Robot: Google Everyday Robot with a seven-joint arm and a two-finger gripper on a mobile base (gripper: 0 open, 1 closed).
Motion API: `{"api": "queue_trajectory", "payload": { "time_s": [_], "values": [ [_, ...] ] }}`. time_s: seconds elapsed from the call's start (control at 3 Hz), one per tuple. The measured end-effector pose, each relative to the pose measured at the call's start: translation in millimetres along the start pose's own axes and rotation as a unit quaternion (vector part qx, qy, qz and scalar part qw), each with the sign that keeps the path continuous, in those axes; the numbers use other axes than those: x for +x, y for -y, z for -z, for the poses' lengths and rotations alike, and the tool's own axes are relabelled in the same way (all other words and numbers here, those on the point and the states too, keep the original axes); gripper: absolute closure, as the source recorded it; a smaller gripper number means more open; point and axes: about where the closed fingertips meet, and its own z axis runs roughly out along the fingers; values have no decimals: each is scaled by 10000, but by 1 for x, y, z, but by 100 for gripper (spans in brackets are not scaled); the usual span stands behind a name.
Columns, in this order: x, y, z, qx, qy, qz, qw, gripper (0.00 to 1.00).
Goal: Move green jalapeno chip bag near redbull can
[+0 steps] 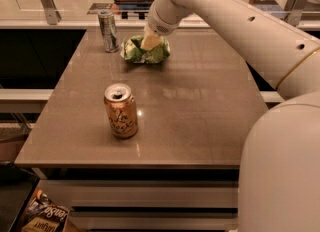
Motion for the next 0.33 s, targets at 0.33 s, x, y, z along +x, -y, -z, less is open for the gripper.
{"api": "queue_trajectory", "payload": {
  "time_s": [0.33],
  "values": [
    [0,-1,-2,-21,-2,3,10000,0]
  ]
}}
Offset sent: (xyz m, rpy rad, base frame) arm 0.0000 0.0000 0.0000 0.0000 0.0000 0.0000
